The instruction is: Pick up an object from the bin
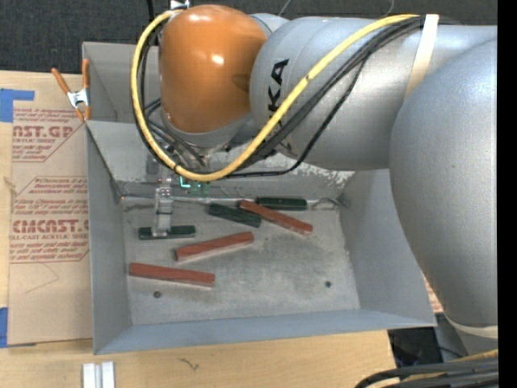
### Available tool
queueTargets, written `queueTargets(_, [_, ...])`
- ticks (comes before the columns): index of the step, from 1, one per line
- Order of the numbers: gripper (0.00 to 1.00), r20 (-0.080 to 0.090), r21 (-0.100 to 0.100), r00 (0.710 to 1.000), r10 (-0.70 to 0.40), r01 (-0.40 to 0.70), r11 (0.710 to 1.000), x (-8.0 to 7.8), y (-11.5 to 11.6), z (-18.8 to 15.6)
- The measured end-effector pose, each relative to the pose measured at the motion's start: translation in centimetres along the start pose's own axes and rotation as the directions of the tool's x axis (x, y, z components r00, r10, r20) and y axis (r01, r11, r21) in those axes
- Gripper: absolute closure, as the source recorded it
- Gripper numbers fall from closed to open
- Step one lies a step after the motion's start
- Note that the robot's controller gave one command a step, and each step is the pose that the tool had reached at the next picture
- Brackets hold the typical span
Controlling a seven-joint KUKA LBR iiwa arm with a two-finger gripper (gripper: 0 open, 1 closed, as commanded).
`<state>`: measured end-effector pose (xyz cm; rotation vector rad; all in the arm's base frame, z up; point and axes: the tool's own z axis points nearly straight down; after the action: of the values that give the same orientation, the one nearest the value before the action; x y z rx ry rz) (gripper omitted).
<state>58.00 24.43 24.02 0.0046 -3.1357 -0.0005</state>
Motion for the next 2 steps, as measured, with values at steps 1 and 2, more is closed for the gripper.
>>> queueTargets(1, [0.0, -0.002, 0.001, 0.999, -0.051, 0.051, 0.999, 1.59, -3.17, 17.31])
queueTargets(2, [1.0, 0.008, -0.002, 0.999, -0.05, 0.05, 0.999, 1.28, -3.08, 16.73])
